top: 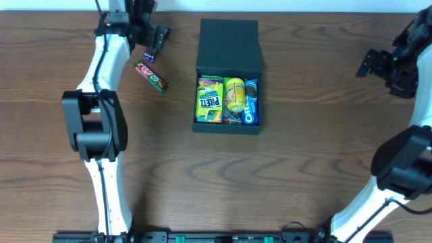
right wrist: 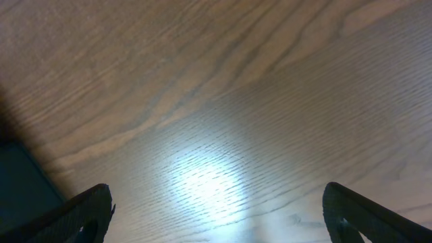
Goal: Pack container
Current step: 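Move the left gripper to the blue snack bar and grasp it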
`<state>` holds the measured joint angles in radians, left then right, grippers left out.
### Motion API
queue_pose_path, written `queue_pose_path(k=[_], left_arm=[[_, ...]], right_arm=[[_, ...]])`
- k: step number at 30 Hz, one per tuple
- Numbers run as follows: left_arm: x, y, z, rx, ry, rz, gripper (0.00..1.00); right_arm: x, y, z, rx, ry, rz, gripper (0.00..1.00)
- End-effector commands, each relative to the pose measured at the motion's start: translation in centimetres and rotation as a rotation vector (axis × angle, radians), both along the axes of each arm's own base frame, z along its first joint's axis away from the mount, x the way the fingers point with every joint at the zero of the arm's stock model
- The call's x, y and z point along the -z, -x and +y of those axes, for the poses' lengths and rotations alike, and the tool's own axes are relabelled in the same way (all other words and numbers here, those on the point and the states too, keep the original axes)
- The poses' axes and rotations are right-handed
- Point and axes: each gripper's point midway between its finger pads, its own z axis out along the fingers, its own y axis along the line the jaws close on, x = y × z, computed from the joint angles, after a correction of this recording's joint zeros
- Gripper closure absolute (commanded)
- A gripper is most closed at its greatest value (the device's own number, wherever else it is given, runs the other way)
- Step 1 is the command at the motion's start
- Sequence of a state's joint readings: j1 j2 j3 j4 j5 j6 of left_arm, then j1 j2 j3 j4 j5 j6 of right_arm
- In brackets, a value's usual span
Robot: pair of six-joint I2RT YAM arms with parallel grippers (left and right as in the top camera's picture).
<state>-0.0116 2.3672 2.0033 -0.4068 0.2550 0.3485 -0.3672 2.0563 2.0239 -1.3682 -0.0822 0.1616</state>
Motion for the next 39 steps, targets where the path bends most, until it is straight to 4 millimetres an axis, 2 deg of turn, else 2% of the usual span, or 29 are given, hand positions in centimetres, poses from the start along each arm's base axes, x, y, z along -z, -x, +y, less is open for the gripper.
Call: queue_pose_path(k=[1, 10, 26, 39], left_arm=[[1.9, 0.1, -0.5, 0.040, 0.000, 0.019, 0.04], [5.6, 0.5, -0.5, 0.036, 0.007, 0.081, 0.01], [7.3, 1.1, -0.5, 0.025, 0.014, 0.130, 0.01], [9.9, 2.2, -0.3, 0.012, 0.021, 0.201, 0.00]], right_arm=[[0.3, 0.1, -0.1, 0.030, -0.012, 0.009, 0.01], [0.3, 0.1, -0.1, 0.030, -0.012, 0.009, 0.01], [0.2, -0.3, -0.3, 0.030, -0.005, -0.010, 0.01], [0.2, -0.4, -0.3, 0.030, -0.005, -0.012, 0.01]])
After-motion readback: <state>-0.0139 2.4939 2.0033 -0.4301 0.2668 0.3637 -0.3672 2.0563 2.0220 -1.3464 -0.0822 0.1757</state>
